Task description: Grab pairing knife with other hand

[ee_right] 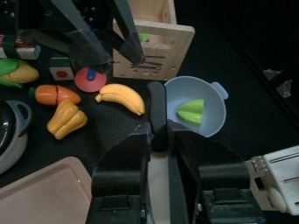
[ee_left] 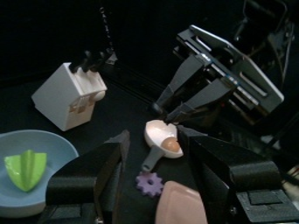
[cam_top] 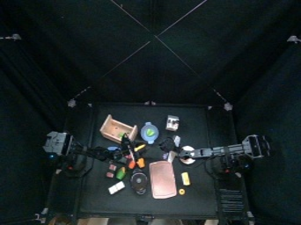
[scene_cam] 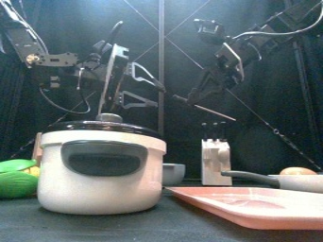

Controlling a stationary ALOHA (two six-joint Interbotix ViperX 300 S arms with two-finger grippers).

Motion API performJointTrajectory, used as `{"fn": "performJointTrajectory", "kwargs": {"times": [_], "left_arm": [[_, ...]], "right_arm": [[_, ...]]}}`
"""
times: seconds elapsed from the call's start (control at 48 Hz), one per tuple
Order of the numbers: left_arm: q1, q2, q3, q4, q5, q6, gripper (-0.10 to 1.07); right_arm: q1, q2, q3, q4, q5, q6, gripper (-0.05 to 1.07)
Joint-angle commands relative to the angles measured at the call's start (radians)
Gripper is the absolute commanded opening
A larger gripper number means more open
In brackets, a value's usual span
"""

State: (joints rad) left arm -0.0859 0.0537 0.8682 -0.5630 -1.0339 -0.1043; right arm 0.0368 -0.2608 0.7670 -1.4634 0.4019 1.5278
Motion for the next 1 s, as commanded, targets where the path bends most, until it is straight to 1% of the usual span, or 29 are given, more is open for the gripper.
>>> {"fn": "performJointTrajectory", "kwargs": {"times": [0.0,0.146,0.208,0.292,0.438,0.562,0.771,0.979], "left_arm": [[-0.006,-0.017,-0.035,-0.002,-0.008,-0.066,0.85],[-0.003,-0.012,-0.044,0.031,0.011,-0.181,0.85],[-0.002,-0.008,-0.040,0.049,0.014,-0.206,0.85],[0.003,0.002,-0.034,0.089,0.014,-0.204,0.85],[0.037,0.034,-0.029,0.242,0.005,-0.166,0.85],[0.061,0.072,-0.041,0.376,0.005,-0.104,0.85],[0.066,0.106,-0.067,0.373,-0.002,-0.037,0.85],[0.067,0.104,-0.063,0.393,-0.025,0.069,0.85]], "right_arm": [[-0.002,-0.025,-0.009,-0.020,0.005,0.000,0.55],[-0.002,-0.020,-0.009,-0.041,0.006,0.000,0.55],[-0.002,-0.020,-0.009,-0.041,0.008,0.000,0.55],[-0.002,-0.020,-0.011,-0.043,0.014,0.000,0.55],[-0.002,-0.034,-0.012,-0.044,0.020,0.002,0.55],[-0.002,-0.052,-0.023,-0.017,0.035,0.014,0.55],[0.000,-0.072,-0.038,-0.018,0.028,0.005,0.55],[-0.006,-0.103,-0.043,0.018,-0.006,0.018,0.55]]}}
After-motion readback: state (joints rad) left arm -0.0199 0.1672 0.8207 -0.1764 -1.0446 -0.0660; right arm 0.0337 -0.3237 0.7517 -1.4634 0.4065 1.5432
